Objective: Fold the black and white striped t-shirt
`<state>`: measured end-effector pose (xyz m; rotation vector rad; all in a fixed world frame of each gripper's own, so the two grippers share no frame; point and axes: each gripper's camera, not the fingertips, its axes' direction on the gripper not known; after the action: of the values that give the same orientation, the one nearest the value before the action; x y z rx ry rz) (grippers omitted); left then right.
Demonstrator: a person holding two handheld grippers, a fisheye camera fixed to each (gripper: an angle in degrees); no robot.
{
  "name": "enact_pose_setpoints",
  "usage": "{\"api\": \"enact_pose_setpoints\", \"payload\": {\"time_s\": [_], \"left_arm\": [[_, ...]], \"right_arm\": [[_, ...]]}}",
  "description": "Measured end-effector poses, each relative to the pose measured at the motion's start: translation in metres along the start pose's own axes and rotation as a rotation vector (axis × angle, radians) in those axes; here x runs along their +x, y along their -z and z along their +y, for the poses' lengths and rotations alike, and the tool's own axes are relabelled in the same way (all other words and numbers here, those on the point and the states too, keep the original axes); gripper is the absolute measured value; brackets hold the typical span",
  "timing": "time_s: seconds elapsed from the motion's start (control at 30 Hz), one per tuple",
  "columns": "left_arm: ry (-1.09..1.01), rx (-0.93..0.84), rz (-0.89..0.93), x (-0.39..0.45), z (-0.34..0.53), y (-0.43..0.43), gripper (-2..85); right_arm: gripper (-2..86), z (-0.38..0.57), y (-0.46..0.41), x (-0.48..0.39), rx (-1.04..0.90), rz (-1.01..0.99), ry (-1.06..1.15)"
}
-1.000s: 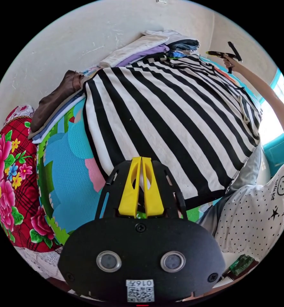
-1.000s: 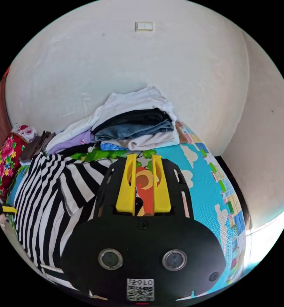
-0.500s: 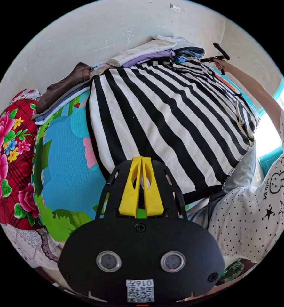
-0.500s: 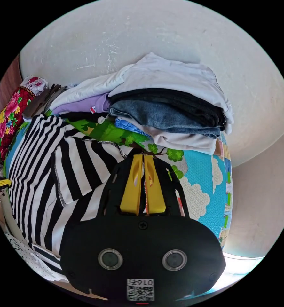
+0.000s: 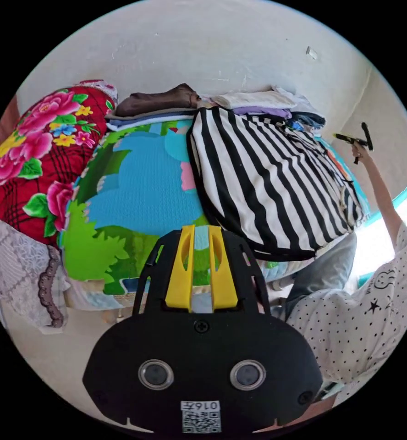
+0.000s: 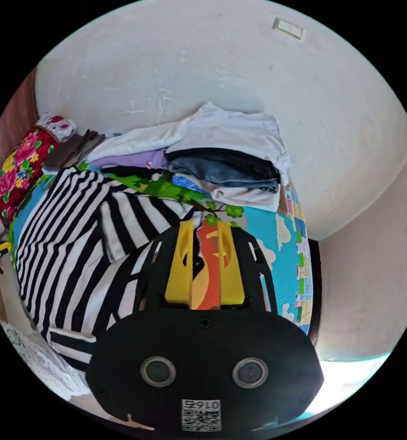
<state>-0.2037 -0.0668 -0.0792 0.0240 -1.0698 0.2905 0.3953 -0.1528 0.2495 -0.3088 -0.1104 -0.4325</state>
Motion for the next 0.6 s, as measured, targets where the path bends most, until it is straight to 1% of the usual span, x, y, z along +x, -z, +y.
{"api": "enact_pose_setpoints", "payload": {"time_s": [0.07,0.13,0.17,0.23,0.33,0.5,0.57,0.6], "left_arm": [[0.003,-0.005,0.046,-0.002,0.013,-0.010,4.6],[0.018,0.005,0.087,-0.006,0.023,-0.018,6.1],[0.028,0.012,0.138,-0.009,0.029,-0.024,6.3],[0.045,0.028,0.172,-0.014,0.034,-0.028,6.3],[0.044,0.088,0.119,-0.015,0.041,-0.026,5.9],[0.058,0.022,0.104,-0.021,0.044,-0.054,5.4],[0.074,0.030,0.110,-0.023,0.050,-0.059,4.7],[0.079,0.033,0.118,-0.024,0.054,-0.061,4.2]], "right_arm": [[9.0,0.026,0.036,-0.052,0.094,-0.151,0.063],[8.9,0.046,0.059,-0.091,0.132,-0.250,0.123],[8.8,0.060,0.073,-0.116,0.150,-0.277,0.154],[8.7,0.082,0.092,-0.154,0.174,-0.295,0.209],[8.7,0.122,0.121,-0.214,0.222,-0.288,0.292],[8.7,0.185,0.139,-0.319,0.246,-0.312,0.388],[8.8,0.210,0.134,-0.386,0.269,-0.359,0.450],[9.0,0.216,0.132,-0.404,0.274,-0.374,0.480]]}}
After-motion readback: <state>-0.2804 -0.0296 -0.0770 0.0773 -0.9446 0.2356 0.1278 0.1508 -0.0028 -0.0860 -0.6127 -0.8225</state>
